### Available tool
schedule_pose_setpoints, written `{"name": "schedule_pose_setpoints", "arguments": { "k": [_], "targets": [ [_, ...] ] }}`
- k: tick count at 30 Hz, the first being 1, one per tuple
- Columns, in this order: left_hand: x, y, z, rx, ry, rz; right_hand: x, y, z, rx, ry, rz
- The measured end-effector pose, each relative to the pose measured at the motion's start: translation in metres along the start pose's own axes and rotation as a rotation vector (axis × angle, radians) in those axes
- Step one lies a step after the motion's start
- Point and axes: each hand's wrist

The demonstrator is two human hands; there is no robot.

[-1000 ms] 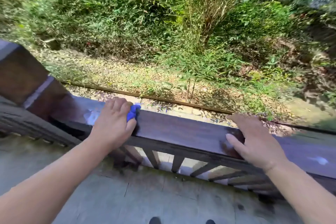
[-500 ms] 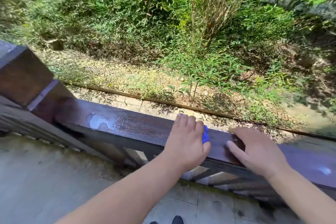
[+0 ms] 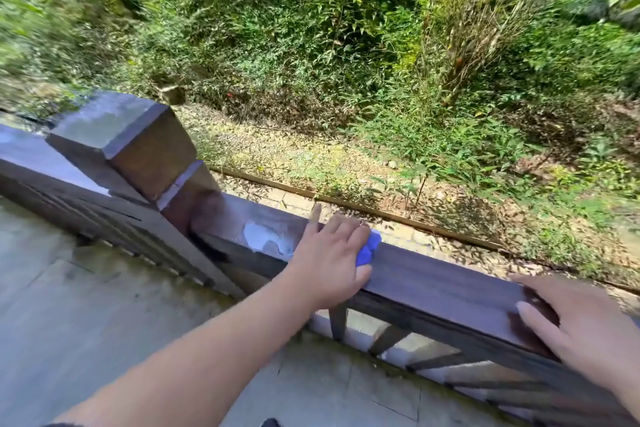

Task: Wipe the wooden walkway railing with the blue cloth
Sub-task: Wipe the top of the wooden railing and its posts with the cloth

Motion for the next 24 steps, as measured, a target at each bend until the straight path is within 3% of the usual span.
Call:
{"name": "schedule_pose_setpoints", "arguments": {
  "k": [6, 12, 16, 24],
  "targets": [
    [-0.026, 0.106, -0.023, -0.058, 0.035, 0.074, 0.003, 0.084, 0.022, -0.040, -0.094, 0.034],
    [-0.048, 0.191, -0.040, -0.092, 0.014, 0.090, 0.028, 0.197, 0.049, -0.024, -0.062, 0.054],
    [-0.046, 0.195, -0.042, -0.130, -0.075, 0.020, 0.038, 0.208, 0.050, 0.085, -0.064, -0.016],
    [-0.029, 0.182, -0.042, -0.286, -0.118, -0.053, 0.035, 0.216, 0.052, 0.105, -0.061, -0.070]
  ]
}}
Point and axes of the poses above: each hand's wrist, its own z-axis towards the middle knuckle, its own x-axis out of the palm, y = z × x, and after that the axes turned 10 degrees about -y, right-handed
